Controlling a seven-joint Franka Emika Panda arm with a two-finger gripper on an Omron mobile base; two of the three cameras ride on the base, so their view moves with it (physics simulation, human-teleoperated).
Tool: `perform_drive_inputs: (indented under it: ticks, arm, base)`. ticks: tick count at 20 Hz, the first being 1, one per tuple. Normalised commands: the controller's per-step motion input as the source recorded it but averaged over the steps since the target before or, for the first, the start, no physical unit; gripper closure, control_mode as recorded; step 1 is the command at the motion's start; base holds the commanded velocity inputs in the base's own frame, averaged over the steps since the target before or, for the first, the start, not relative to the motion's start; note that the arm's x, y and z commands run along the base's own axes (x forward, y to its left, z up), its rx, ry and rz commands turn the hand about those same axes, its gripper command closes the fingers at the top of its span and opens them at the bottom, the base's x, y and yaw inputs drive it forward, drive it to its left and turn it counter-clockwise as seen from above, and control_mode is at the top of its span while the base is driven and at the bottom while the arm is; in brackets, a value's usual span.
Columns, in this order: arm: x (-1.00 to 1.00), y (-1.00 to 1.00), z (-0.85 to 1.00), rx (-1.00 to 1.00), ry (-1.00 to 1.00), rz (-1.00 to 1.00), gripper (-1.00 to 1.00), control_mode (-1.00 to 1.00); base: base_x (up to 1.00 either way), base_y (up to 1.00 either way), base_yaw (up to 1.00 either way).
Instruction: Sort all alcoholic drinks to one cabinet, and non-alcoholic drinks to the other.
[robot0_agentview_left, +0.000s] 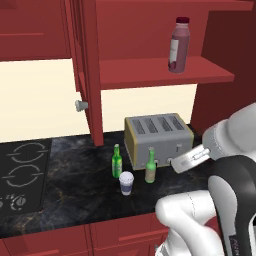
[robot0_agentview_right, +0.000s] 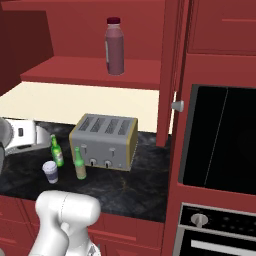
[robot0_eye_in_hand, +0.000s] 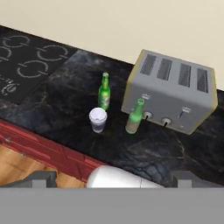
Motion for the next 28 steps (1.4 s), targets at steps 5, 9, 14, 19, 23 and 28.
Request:
perform_drive_inputs:
  ticks: [5, 9, 14, 19, 23, 28]
  arm:
    - [0.0, 0.32, -0.26, -0.01, 0.09, 0.06, -1.0, -1.0]
    - [0.06, 0.2, -0.21, 0.0, 0.1, 0.01, -1.0, -1.0]
    - [0.13, 0.2, -0.25, 0.0, 0.09, 0.0, -1.0, -1.0]
    - [0.2, 0.19, -0.32, 0.0, 0.06, 0.0, -1.0, -1.0]
    - [0.23, 0.16, -0.4, 0.0, 0.01, 0.0, -1.0, -1.0]
    - [0.23, 0.07, -0.37, 0.0, 0.0, 0.0, -1.0, -1.0]
  base:
    - [0.0, 0.0, 0.0]
    - [0.0, 0.0, 0.0]
    - [0.0, 0.0, 0.0]
    - [0.0, 0.0, 0.0]
    - [0.0, 0.0, 0.0]
    - [0.0, 0.0, 0.0]
